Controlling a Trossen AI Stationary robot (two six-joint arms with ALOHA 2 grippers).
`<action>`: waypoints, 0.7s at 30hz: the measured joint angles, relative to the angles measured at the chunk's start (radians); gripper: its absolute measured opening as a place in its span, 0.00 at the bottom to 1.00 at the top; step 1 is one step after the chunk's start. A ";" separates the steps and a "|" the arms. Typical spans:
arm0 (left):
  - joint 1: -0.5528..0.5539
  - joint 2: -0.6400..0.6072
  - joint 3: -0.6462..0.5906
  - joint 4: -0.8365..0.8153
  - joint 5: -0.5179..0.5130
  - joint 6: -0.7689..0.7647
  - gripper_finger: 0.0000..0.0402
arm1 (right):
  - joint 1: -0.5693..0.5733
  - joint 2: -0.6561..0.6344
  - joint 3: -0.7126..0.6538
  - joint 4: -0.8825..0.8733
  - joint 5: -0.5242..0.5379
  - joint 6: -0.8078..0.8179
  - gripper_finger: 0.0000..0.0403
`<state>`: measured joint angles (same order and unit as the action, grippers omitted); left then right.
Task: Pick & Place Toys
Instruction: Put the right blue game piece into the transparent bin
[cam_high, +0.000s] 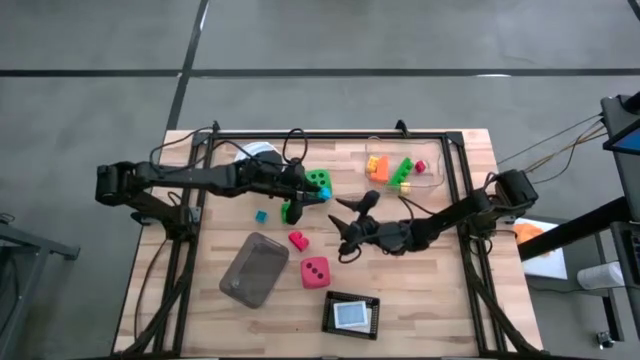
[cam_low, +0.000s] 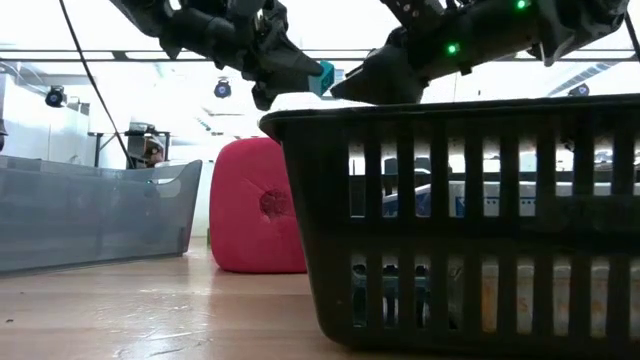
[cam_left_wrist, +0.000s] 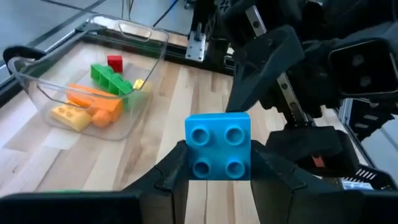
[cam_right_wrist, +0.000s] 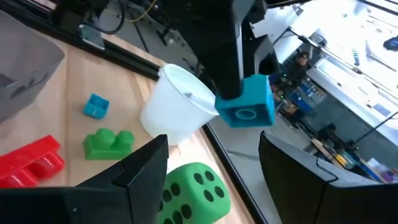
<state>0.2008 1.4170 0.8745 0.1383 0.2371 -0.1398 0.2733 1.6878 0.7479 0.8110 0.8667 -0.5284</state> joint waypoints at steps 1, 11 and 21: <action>0.000 0.000 -0.004 0.002 0.000 -0.001 0.31 | 0.000 0.002 0.002 0.000 0.000 0.000 0.61; 0.000 0.000 -0.017 0.027 0.000 -0.018 0.31 | -0.015 -0.006 0.028 0.001 0.004 -0.006 0.61; 0.000 0.000 -0.017 0.046 0.001 -0.018 0.31 | -0.016 -0.006 0.069 -0.044 0.015 0.006 0.96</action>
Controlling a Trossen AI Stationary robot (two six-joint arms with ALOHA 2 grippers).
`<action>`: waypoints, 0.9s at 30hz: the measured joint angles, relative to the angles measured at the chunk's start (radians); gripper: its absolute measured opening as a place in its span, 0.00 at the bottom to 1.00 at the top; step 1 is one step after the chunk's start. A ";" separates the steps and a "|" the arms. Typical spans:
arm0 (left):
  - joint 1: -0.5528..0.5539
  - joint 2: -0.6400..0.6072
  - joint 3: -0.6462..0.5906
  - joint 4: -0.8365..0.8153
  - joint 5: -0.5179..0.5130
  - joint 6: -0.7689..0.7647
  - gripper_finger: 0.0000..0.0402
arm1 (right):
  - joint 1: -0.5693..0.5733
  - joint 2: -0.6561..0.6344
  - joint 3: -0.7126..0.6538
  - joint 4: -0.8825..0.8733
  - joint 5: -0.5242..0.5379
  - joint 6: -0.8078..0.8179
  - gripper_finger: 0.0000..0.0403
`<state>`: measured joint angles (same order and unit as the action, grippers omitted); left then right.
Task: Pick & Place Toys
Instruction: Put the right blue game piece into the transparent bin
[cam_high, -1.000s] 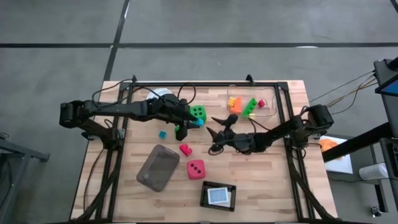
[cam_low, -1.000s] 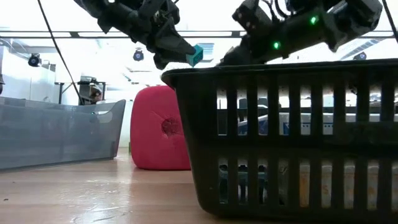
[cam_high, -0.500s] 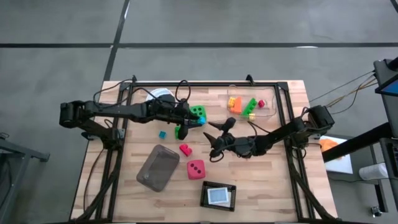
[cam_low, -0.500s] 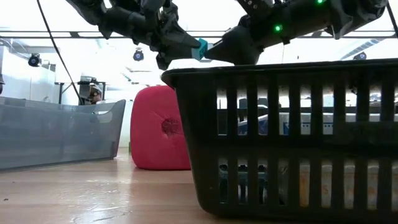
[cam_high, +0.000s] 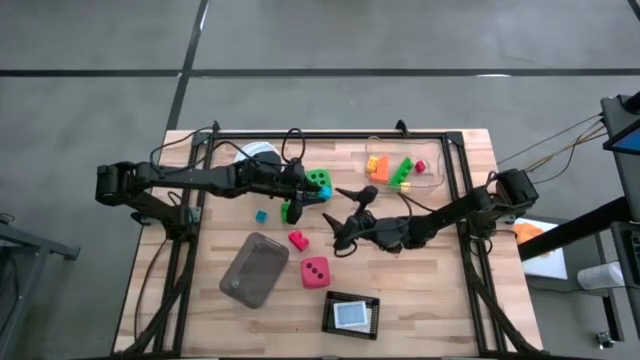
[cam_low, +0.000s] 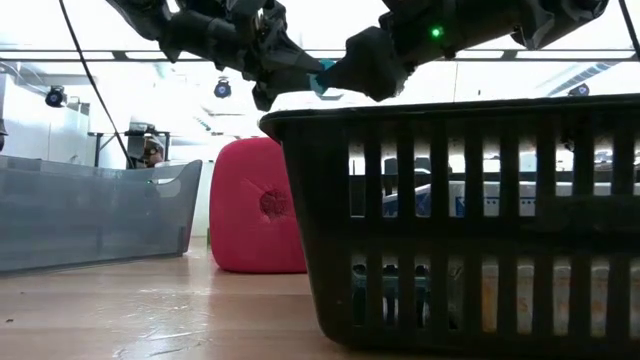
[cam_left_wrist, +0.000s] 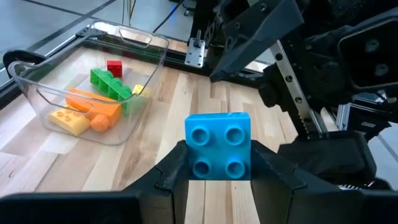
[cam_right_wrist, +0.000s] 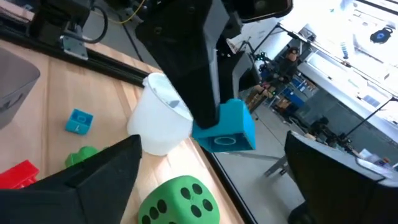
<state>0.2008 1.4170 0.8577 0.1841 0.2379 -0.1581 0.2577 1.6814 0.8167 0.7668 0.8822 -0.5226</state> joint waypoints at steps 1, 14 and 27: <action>0.000 0.000 0.000 0.002 0.000 0.000 0.31 | 0.000 0.000 0.005 -0.011 0.000 0.000 0.98; -0.001 0.000 0.000 0.004 0.003 0.000 0.31 | -0.029 0.003 0.033 -0.030 -0.018 -0.008 0.77; -0.001 0.000 0.000 0.010 0.003 0.001 0.31 | -0.059 0.018 0.050 -0.027 -0.045 -0.005 0.76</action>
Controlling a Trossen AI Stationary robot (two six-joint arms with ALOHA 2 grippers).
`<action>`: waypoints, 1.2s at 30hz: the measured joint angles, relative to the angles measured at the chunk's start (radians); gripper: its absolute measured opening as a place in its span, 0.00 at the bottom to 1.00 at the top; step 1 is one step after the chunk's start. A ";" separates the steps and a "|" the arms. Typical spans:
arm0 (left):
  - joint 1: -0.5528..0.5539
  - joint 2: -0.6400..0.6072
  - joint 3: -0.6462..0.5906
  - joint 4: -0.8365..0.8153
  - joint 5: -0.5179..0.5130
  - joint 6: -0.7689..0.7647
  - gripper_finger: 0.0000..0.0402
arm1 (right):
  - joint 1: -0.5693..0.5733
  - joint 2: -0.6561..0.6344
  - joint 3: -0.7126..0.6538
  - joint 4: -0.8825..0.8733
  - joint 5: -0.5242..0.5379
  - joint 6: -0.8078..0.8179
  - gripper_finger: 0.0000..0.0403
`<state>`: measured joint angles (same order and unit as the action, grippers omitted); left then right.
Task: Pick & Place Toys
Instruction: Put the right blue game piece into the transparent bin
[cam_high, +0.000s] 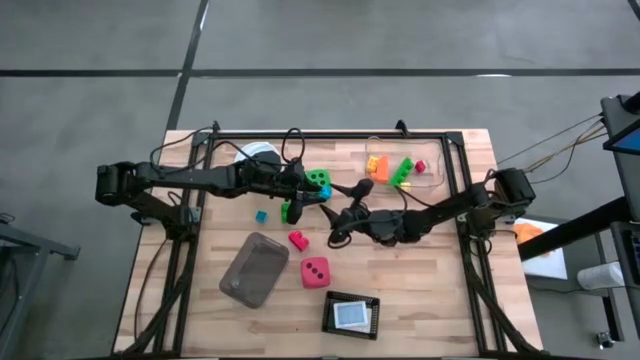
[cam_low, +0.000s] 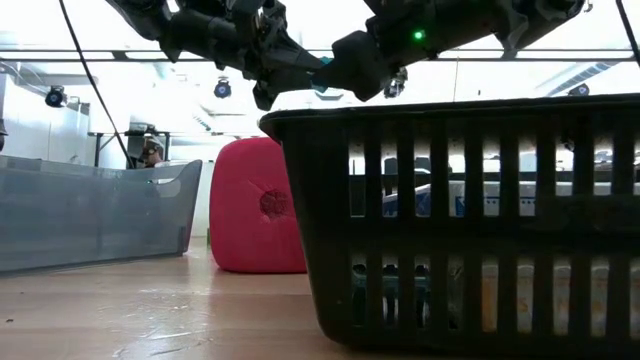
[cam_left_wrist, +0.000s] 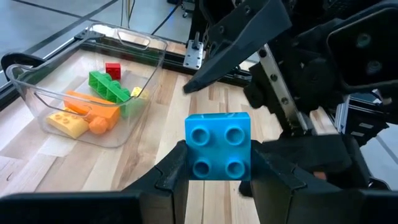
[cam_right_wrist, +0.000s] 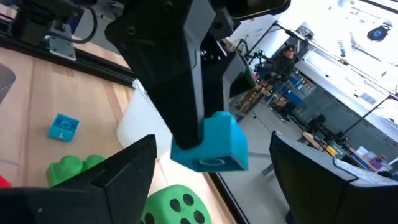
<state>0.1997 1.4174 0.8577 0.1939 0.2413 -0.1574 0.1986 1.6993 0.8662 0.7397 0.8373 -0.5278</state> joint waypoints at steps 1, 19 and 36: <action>0.000 0.000 0.000 0.002 0.000 0.000 0.31 | -0.002 0.008 0.007 0.000 -0.001 0.000 0.76; 0.000 0.000 0.000 0.005 0.002 0.001 0.31 | -0.006 0.075 0.070 -0.001 0.086 -0.053 0.60; 0.000 0.000 0.000 0.004 -0.003 0.007 0.31 | -0.004 0.068 0.070 -0.016 0.096 -0.071 0.34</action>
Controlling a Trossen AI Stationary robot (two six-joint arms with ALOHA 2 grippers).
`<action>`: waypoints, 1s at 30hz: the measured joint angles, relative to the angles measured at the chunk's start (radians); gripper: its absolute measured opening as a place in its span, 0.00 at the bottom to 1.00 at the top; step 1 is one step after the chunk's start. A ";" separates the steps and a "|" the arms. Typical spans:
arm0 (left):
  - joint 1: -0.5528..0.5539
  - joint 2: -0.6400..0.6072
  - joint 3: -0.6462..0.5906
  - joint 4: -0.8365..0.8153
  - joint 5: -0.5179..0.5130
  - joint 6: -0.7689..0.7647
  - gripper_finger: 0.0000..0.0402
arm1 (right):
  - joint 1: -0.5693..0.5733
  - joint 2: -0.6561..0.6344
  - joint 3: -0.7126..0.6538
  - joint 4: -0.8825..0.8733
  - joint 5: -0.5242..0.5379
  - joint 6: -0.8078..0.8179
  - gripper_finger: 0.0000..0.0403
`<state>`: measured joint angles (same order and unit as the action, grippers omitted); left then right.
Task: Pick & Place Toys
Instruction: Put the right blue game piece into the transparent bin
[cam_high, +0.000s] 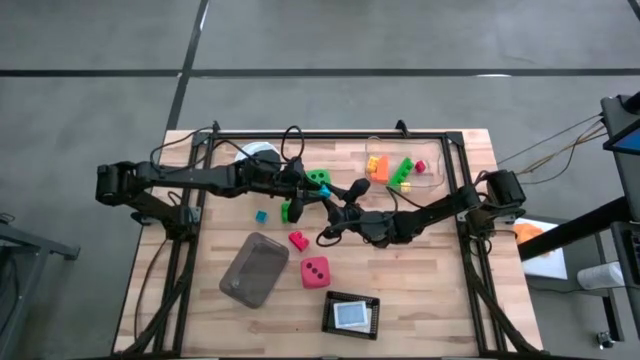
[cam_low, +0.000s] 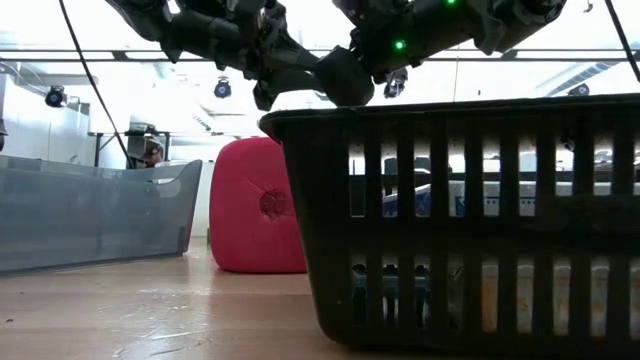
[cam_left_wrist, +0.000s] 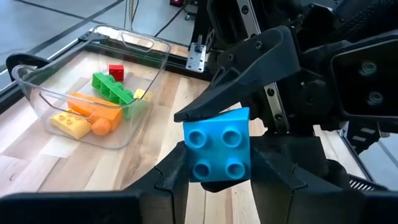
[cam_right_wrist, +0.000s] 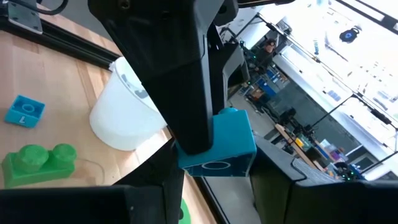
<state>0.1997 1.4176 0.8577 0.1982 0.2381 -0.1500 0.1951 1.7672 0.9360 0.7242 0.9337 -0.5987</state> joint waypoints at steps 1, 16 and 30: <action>0.000 0.000 0.000 0.000 0.005 0.008 0.32 | 0.000 0.000 0.000 -0.001 0.001 0.000 0.34; -0.002 -0.086 -0.019 -0.039 0.088 0.199 0.89 | 0.019 -0.003 -0.011 -0.023 -0.023 0.037 0.32; -0.002 -0.469 -0.380 0.089 0.090 0.326 0.92 | 0.018 -0.017 -0.201 0.242 -0.576 0.205 0.32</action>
<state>0.1980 0.9482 0.4779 0.2876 0.3283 0.1762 0.2127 1.7500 0.7345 0.9662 0.3577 -0.3936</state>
